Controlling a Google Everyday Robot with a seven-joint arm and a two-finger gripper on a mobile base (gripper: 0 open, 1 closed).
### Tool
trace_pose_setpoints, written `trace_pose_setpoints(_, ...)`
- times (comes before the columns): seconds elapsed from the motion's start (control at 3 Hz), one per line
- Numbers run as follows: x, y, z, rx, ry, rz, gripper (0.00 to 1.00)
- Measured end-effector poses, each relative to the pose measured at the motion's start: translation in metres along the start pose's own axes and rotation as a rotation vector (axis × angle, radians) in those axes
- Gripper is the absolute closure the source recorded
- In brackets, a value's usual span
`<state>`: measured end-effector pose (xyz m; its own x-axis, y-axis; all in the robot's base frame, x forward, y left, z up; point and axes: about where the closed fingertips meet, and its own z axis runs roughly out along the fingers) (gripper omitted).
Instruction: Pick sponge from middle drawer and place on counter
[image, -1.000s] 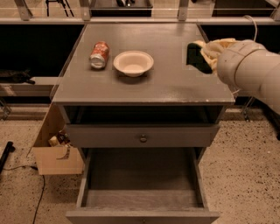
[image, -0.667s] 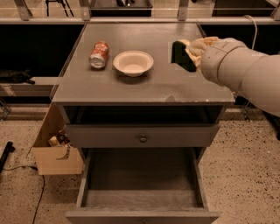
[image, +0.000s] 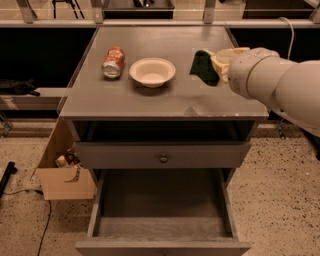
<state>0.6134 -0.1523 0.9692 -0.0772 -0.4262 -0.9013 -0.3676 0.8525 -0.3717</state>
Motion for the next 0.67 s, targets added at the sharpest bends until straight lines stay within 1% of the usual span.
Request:
trace_pose_setpoints(0.33,0.003,0.003,0.003,-0.011,0.005,0.035,1.00)
trace_pose_setpoints(0.67,0.007,0.016,0.011,-0.053,0.014,0.144,1.00)
